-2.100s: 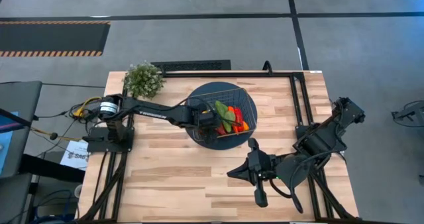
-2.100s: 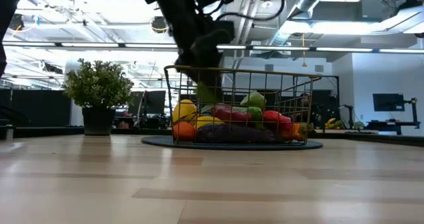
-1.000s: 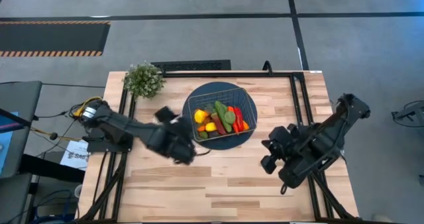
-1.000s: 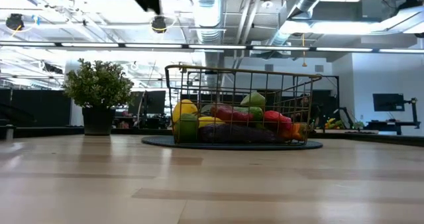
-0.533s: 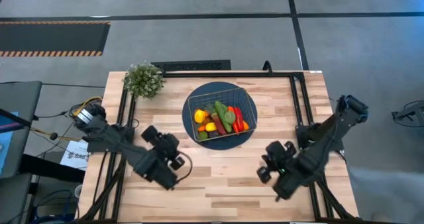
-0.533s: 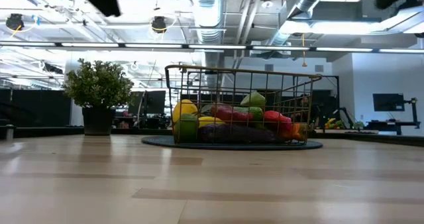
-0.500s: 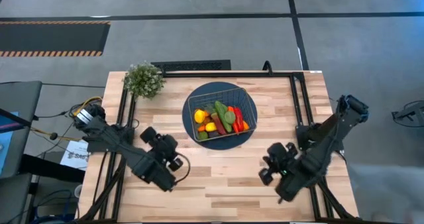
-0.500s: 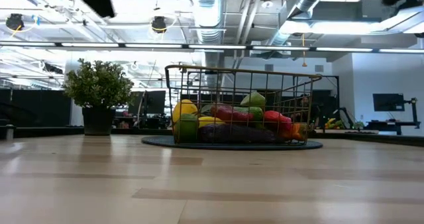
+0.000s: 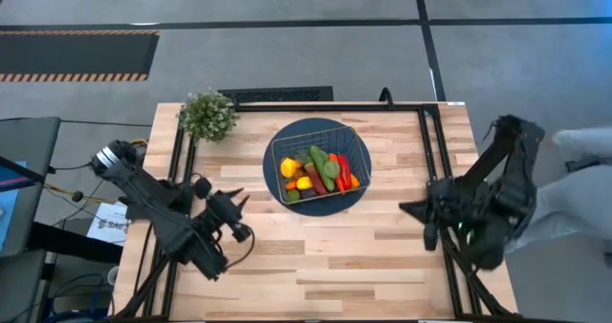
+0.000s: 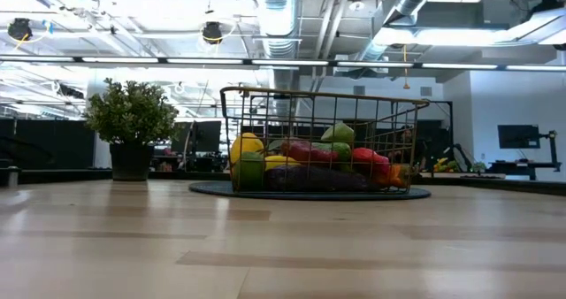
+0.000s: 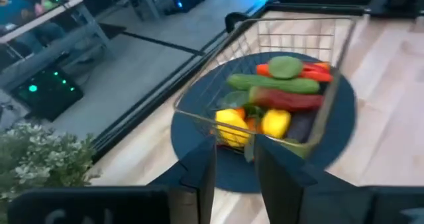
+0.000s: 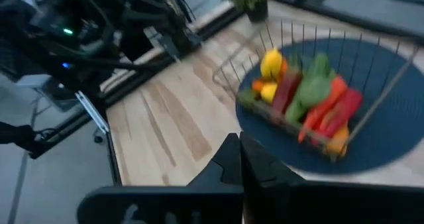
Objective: Build produce basket
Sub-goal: Return to Home Position
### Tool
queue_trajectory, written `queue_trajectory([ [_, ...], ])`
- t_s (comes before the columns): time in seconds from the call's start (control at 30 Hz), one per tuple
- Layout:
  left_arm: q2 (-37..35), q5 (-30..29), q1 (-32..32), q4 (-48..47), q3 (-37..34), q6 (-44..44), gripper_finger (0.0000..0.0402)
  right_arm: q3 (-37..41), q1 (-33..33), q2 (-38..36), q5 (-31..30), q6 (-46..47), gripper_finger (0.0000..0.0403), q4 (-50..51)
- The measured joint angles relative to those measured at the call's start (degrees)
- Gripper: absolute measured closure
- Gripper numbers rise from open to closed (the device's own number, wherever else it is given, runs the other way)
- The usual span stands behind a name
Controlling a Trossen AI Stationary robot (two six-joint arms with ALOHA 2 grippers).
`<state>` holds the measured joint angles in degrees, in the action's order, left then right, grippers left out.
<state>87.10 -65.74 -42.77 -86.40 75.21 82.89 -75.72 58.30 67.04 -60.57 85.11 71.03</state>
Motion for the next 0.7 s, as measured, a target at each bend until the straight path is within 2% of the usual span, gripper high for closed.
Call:
queue_trajectory([
  [0.1,-4.5,-0.2,3.1,8.7,-5.0,-6.9,0.0314,0.0,-3.6,-3.1,0.5,-9.0,0.0403,-3.6],
  [0.2,-9.1,2.6,7.2,24.8,-10.5,-22.9,0.0314,0.0,-8.5,-4.9,3.4,-20.4,0.0403,-10.4],
  [0.33,-14.5,13.2,13.2,52.5,-19.5,-47.5,0.0315,0.9,-14.9,-6.5,10.3,-38.1,0.0403,-26.1],
  [0.43,-17.5,22.1,17.3,67.6,-24.8,-58.5,0.0315,3.9,-19.8,-6.5,20.6,-51.6,0.0403,-40.7],
  [0.5,-19.0,24.4,19.2,71.7,-26.7,-61.7,0.0315,6.6,-22.8,-6.6,27.2,-58.2,0.0403,-49.9],
  [0.57,-20.3,24.6,20.6,72.4,-27.5,-63.8,0.0315,9.5,-25.6,-6.6,30.8,-61.4,0.0403,-55.9],
  [0.7,-22.2,27.3,22.7,71.4,-27.8,-66.8,0.0315,15.1,-30.1,-8.0,32.6,-60.9,0.0403,-58.2],
])
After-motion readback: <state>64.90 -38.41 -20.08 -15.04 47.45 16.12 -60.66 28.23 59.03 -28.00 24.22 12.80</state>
